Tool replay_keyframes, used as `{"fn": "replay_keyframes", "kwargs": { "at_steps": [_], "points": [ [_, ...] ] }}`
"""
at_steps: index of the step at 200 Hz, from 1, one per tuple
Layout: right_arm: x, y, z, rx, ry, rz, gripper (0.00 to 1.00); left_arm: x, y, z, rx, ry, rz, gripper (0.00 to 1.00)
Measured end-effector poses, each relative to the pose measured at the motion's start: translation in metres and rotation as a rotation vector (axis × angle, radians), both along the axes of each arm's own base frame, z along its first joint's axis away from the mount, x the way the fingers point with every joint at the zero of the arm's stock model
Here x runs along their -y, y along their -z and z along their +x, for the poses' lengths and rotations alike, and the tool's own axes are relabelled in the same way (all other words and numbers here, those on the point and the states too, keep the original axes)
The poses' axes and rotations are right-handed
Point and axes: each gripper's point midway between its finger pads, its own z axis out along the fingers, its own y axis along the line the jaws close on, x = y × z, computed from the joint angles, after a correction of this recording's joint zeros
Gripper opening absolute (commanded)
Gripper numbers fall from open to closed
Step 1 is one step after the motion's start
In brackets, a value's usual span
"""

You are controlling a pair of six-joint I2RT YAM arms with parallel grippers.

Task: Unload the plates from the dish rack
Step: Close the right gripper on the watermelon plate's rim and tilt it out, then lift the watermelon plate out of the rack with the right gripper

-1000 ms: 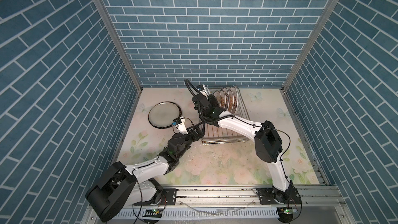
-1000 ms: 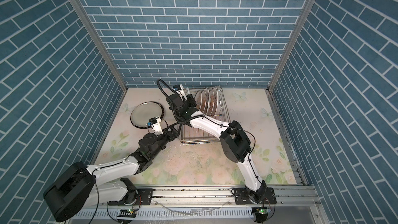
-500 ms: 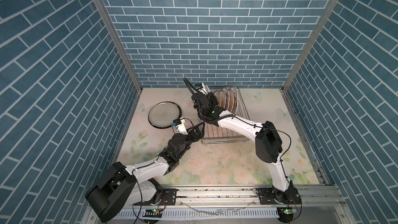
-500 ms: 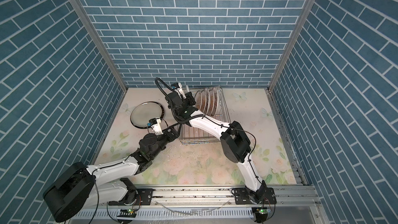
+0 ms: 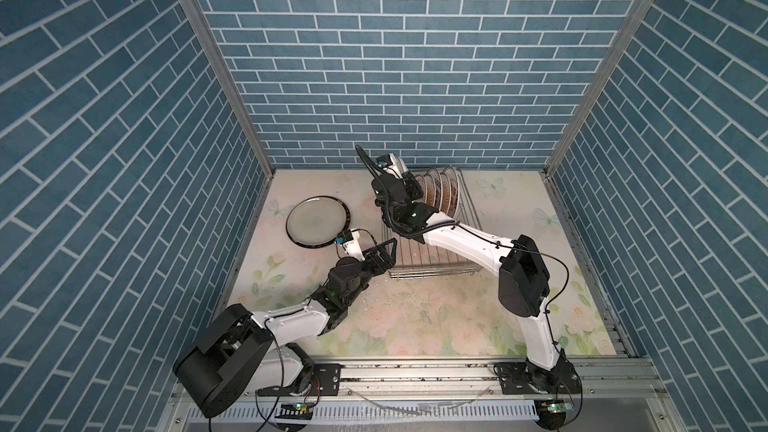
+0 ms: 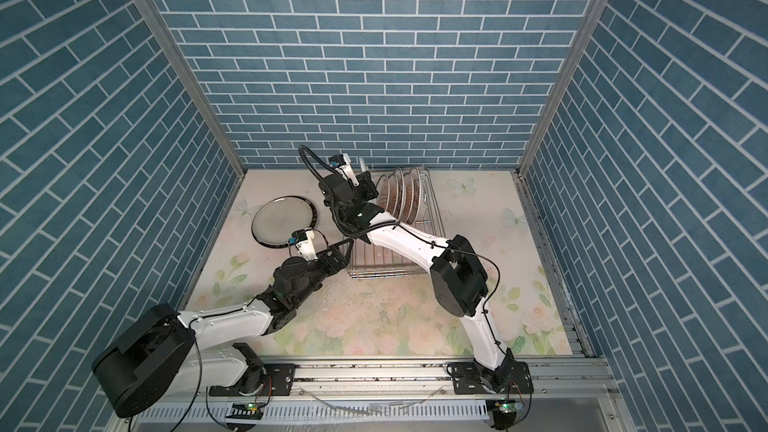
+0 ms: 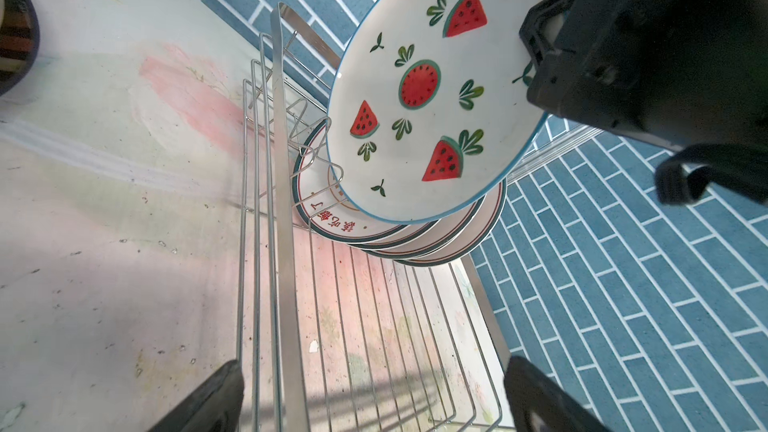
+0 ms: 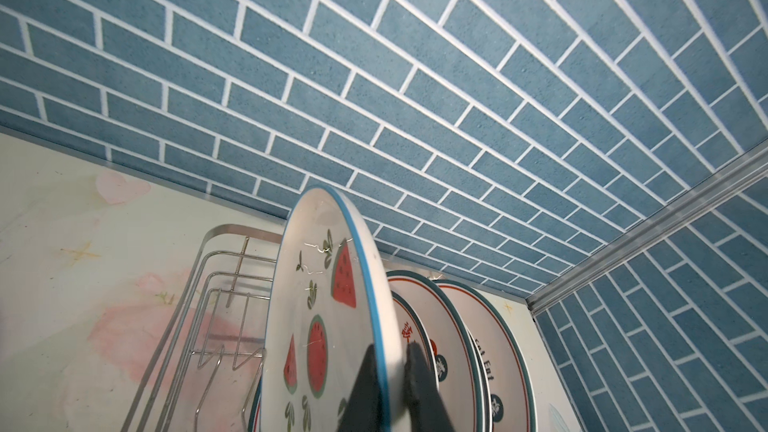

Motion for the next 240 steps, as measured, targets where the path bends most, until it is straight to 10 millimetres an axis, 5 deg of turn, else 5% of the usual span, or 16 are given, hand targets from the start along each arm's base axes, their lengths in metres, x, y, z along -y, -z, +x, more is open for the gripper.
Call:
{"fn": "replay_keyframes", "kwargs": {
  "at_steps": [153,207,240],
  "points": [
    [0.017,-0.028,-0.043,0.004,-0.137,0.118,0.0,0.004,-0.01,-0.001,0.031,0.022,-0.03,1.0],
    [0.044,-0.047,-0.071,-0.07,-0.278,0.344,0.0,-0.004,-0.027,-0.008,0.075,0.016,-0.051,1.0],
    [0.081,-0.049,-0.075,-0.14,-0.338,0.546,0.0,-0.01,-0.043,-0.015,0.111,0.01,-0.065,1.0]
  ]
}}
